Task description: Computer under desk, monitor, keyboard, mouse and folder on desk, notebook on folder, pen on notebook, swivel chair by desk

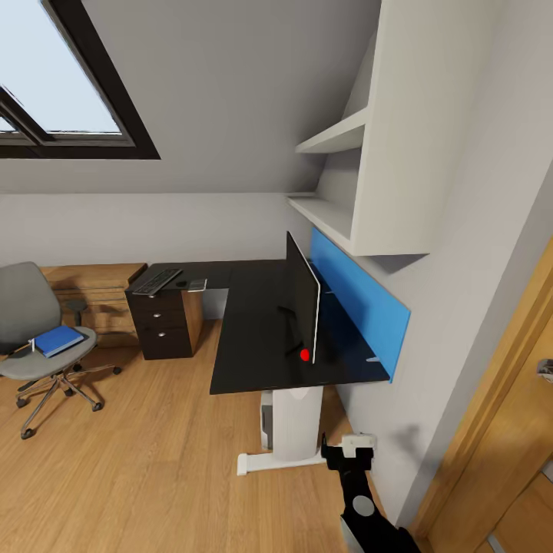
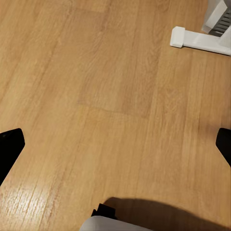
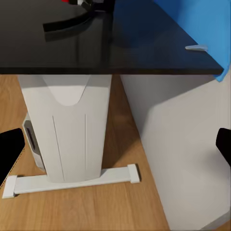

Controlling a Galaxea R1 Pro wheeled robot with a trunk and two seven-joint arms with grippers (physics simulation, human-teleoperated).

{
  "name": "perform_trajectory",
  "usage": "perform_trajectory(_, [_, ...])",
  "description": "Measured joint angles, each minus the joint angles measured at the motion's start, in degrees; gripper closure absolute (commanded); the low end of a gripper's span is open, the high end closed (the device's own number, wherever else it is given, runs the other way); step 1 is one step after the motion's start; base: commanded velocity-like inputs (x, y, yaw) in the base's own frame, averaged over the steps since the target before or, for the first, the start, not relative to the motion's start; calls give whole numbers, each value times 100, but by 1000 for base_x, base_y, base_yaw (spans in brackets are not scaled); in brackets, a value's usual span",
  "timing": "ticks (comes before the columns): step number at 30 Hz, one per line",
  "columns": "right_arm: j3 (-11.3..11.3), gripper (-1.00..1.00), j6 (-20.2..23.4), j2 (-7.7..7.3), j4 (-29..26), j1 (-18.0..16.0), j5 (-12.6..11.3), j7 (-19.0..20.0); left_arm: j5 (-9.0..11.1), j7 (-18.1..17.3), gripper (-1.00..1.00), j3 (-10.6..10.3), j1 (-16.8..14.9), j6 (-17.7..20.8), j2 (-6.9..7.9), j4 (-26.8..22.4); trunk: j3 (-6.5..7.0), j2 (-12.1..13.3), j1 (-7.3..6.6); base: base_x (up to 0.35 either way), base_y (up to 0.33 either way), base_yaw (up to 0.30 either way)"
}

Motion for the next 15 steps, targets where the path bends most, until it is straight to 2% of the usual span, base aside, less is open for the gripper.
perform_trajectory(3, [14,-100,479,-3,-680,-3,10,1,-8,0,-100,-11,0,-5,2,0,0,0,0,0,0,0])
perform_trajectory(6, [19,-100,640,-10,-1102,-5,22,3,-12,0,-100,-17,0,-11,-1,-6,0,-1,0,54,0,0])
perform_trajectory(10, [34,-100,781,-61,-2309,0,37,-18,-23,0,-100,-24,0,-19,-10,-9,0,-1,-1,149,0,0])
perform_trajectory(13, [39,-100,1021,-82,-2747,1,33,-20,-23,0,-100,-26,0,-22,-12,-9,0,0,0,50,0,0])
perform_trajectory(14, [35,-100,1279,-95,-2956,0,31,-6,-21,0,-100,-23,0,-23,-11,-9,0,0,0,10,0,0])
perform_trajectory(15, [57,-100,1905,-112,-3512,-2,34,108,-21,0,-100,-25,0,-24,-11,-8,1,0,0,79,0,0])
